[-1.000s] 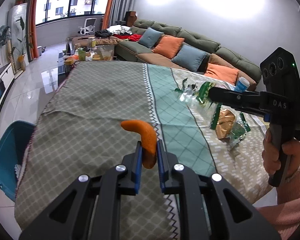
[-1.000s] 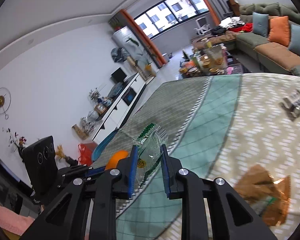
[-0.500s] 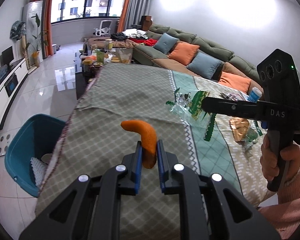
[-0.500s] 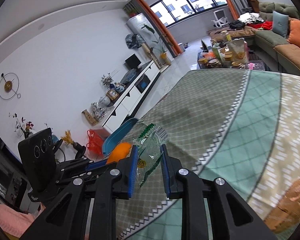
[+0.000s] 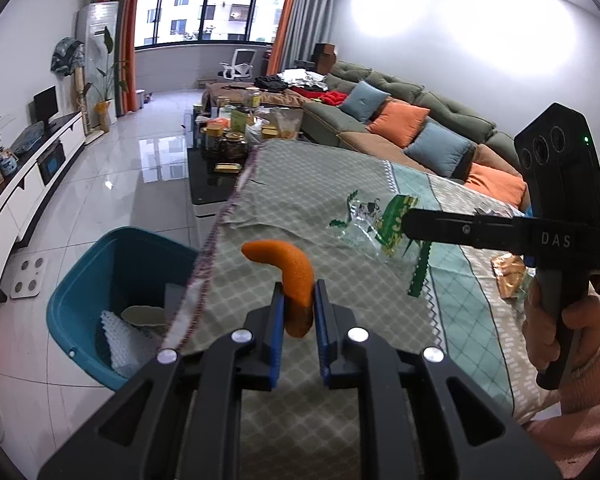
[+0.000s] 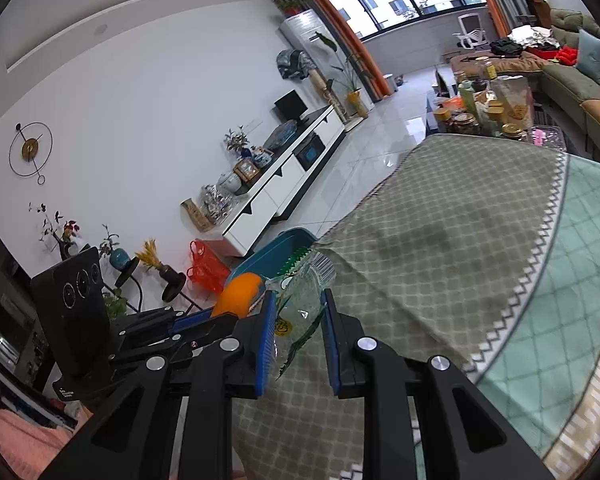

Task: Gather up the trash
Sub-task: 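Carry the orange peel and green wrapper with both tools over the teal bin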

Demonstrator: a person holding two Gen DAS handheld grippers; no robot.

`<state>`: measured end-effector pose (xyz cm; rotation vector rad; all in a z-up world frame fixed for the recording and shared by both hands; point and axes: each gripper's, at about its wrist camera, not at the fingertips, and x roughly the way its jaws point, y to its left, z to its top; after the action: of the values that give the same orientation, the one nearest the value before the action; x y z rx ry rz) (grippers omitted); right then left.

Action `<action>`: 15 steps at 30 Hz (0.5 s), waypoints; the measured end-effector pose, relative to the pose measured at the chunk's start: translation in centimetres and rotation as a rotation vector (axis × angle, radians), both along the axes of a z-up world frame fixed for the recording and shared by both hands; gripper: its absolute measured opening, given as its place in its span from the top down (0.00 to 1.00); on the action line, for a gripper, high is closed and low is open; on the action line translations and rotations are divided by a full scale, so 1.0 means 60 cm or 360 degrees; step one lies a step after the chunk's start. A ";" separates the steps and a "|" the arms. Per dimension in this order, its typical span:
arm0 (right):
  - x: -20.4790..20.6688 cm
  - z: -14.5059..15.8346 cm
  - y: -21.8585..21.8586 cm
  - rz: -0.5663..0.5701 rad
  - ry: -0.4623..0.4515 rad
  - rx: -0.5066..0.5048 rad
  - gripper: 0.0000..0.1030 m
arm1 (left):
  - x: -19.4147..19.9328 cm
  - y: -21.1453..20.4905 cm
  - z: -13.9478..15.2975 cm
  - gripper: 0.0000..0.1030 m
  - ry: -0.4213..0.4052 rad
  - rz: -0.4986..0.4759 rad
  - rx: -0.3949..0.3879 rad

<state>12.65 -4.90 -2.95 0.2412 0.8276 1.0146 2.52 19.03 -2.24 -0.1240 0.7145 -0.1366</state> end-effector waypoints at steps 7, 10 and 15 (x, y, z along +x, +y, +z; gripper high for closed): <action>0.012 0.003 0.043 0.0057 -0.0001 -0.0011 0.78 | -0.005 0.033 0.004 0.85 -0.0008 0.0082 0.0022; 0.018 0.004 0.061 0.0078 -0.0005 -0.0015 0.78 | -0.005 0.049 0.004 0.85 -0.0005 0.0118 0.0024; 0.021 0.006 0.090 0.0111 -0.0009 -0.0029 0.78 | -0.007 0.067 0.003 0.85 0.0001 0.0167 0.0037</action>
<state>13.91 0.51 -2.59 0.1951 0.8442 1.0721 2.10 23.07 -2.07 -0.1391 0.7088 -0.0282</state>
